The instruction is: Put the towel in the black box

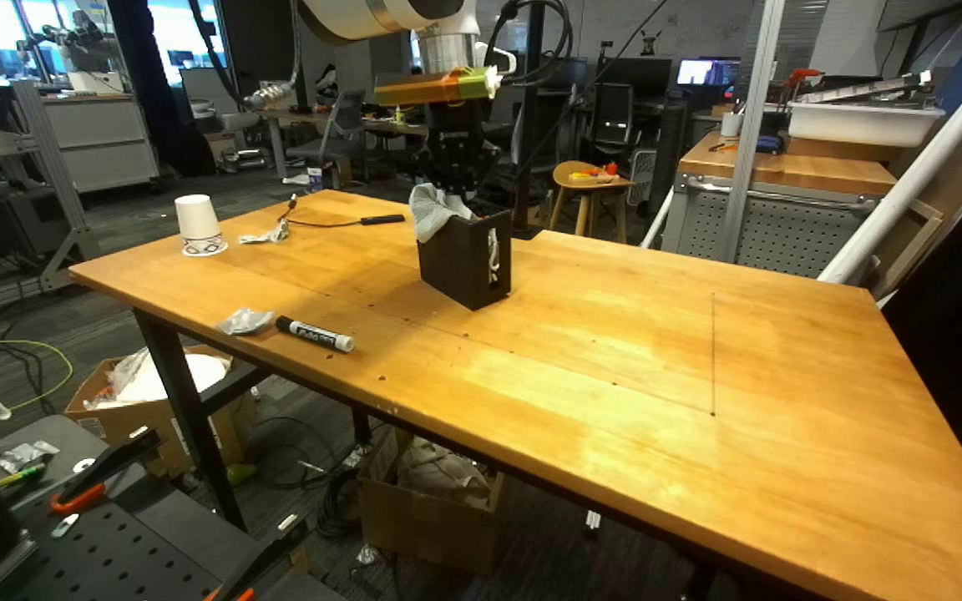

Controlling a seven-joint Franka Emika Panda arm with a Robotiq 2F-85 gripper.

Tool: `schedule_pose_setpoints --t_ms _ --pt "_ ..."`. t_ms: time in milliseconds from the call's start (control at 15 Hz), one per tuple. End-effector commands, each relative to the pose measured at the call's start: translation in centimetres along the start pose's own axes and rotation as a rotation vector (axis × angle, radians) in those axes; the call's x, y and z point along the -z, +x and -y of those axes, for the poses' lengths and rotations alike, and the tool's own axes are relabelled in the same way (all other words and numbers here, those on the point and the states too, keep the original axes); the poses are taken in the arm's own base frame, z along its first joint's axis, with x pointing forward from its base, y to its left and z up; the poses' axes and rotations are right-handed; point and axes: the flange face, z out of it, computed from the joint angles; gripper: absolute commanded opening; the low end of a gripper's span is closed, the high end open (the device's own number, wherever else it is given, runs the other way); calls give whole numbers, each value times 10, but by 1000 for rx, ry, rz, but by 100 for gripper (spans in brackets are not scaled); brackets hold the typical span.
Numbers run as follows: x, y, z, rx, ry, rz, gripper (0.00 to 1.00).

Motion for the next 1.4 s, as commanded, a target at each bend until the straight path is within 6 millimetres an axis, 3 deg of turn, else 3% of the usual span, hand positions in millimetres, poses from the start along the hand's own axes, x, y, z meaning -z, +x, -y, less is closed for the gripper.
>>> schedule_pose_setpoints --t_ms 0,533,1000,1333 --pt "1 -1 2 -29 -12 0 2" --pt "-24 14 4 -64 -56 1 2" --pt "-85 13 30 -43 -36 139 2" --pt "-100 8 31 -19 74 235 2"
